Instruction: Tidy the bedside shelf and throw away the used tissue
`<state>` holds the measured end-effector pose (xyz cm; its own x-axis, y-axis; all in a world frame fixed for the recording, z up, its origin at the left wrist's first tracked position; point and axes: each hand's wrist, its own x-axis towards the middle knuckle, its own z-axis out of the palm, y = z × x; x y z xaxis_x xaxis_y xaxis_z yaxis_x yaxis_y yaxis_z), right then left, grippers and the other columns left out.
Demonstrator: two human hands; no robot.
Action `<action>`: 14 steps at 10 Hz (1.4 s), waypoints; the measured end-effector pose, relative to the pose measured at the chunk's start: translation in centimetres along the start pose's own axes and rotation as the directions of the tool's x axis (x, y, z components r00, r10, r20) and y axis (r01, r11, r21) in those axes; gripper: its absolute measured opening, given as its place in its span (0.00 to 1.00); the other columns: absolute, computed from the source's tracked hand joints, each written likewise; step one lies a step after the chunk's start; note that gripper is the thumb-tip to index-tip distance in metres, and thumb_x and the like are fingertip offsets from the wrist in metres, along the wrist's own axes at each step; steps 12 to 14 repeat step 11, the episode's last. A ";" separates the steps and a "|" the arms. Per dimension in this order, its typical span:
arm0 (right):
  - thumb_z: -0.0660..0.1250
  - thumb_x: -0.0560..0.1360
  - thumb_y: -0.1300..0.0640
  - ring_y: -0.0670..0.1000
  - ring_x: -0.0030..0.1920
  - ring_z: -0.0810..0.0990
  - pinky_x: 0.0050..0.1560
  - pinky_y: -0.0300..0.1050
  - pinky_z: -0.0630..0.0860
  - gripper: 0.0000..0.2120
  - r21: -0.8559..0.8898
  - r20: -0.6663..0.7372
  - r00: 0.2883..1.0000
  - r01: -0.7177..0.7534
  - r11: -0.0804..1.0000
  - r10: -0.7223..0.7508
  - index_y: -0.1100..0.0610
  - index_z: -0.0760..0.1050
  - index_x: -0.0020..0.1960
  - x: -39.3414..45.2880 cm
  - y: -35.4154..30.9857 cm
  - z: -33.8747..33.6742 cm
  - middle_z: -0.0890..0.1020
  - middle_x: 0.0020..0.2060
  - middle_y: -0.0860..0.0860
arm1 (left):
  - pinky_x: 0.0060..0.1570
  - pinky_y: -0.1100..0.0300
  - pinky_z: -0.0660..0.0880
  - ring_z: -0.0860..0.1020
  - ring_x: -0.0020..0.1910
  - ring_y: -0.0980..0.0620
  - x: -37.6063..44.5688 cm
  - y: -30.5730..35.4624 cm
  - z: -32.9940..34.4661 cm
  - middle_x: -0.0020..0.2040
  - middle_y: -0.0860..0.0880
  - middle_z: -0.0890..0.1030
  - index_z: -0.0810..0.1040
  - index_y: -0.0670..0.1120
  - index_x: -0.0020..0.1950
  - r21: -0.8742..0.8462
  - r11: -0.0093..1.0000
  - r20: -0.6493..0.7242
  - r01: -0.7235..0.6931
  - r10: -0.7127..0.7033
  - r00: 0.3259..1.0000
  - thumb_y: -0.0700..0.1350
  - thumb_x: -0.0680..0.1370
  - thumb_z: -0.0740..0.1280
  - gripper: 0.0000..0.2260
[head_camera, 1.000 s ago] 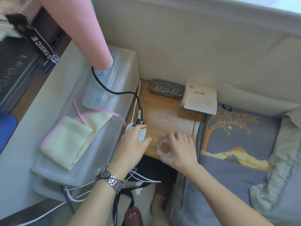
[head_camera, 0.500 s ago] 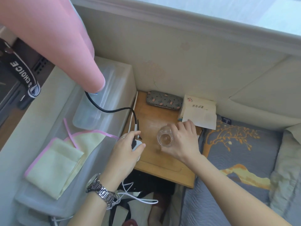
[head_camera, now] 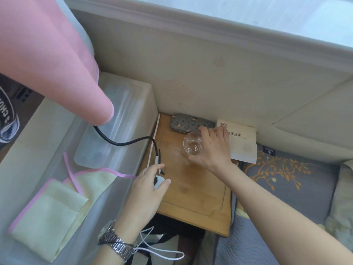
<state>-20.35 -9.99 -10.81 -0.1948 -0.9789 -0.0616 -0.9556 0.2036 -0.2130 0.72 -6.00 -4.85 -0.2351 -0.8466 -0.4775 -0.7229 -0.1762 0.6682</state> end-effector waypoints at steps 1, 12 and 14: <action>0.73 0.54 0.44 0.61 0.52 0.73 0.68 0.57 0.61 0.35 0.004 -0.005 1.000 0.003 1.000 -0.003 0.60 0.74 0.56 0.4 0.3 0.3 0.81 0.46 0.57 | 0.54 0.63 0.65 0.68 0.61 0.61 0.2 0.0 0.3 0.67 0.56 0.71 0.67 0.61 0.66 -0.005 1.000 0.004 0.002 -0.002 1.000 0.53 0.76 0.64 0.19; 0.68 0.61 0.33 0.59 0.58 0.72 0.62 0.51 0.64 0.38 0.104 0.134 0.988 -0.086 0.991 0.072 0.55 0.69 0.63 0.6 0.4 -2.9 0.77 0.55 0.54 | 0.54 0.63 0.67 0.71 0.59 0.61 -3.0 3.4 -2.6 0.64 0.57 0.74 0.70 0.58 0.65 -0.004 1.000 -0.055 0.009 -0.009 0.998 0.50 0.76 0.65 0.18; 0.68 0.61 0.33 0.59 0.58 0.72 0.62 0.51 0.64 0.38 0.104 0.134 0.988 -0.086 0.991 0.072 0.55 0.69 0.63 0.6 0.4 -2.9 0.77 0.55 0.54 | 0.54 0.63 0.67 0.71 0.59 0.61 -3.0 3.4 -2.6 0.64 0.57 0.74 0.70 0.58 0.65 -0.004 1.000 -0.055 0.009 -0.009 0.998 0.50 0.76 0.65 0.18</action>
